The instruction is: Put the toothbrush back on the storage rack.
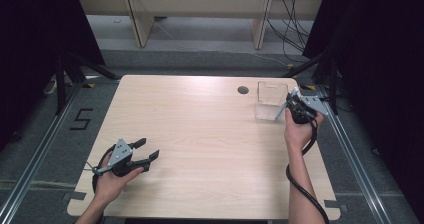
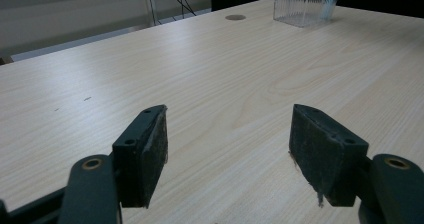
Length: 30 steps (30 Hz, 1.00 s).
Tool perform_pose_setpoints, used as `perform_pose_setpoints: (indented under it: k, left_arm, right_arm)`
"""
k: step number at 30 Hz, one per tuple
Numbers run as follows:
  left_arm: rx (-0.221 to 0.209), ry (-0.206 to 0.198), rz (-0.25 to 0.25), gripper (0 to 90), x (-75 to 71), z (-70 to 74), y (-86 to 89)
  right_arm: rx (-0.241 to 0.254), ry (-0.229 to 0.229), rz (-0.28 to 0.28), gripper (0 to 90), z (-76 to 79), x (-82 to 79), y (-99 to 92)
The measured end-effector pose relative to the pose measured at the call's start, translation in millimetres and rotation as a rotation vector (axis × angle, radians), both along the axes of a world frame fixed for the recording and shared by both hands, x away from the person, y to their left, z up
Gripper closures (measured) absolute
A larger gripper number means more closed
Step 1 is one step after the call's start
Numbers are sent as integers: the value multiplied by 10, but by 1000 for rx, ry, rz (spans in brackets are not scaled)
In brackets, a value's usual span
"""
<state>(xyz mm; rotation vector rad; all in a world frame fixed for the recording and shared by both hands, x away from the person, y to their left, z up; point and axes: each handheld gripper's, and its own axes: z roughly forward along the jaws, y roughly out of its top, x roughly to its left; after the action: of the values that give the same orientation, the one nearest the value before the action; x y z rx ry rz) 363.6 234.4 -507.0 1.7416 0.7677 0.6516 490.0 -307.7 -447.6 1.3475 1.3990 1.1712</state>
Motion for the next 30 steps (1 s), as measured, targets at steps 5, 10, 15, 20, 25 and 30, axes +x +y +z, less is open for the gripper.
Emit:
perform_pose_setpoints:
  k: [5, 10, 15, 20, 25, 30]
  left_arm:
    - [-4, -1, 1, 314, 7, -15, 4]
    - [2, 5, 1, 314, -4, -21, 3]
    - [-1, 0, 8, 314, -2, -39, 16]
    - [-10, 2, 24, 315, -11, -61, 35]
    - [-15, -2, 35, 315, -16, -67, 57]
    - [-22, -3, 50, 315, -25, -72, 88]
  right_arm:
    - [19, 54, -35, 511, -41, -46, 3]
    - [27, 111, -29, 466, -77, -137, -11]
    - [14, 176, 31, 449, -171, -393, 6]
    - [21, 211, 79, 448, -306, -672, 6]
    - [24, 208, 95, 447, -407, -886, 31]
    - [37, 206, 131, 449, -513, -1149, 97]
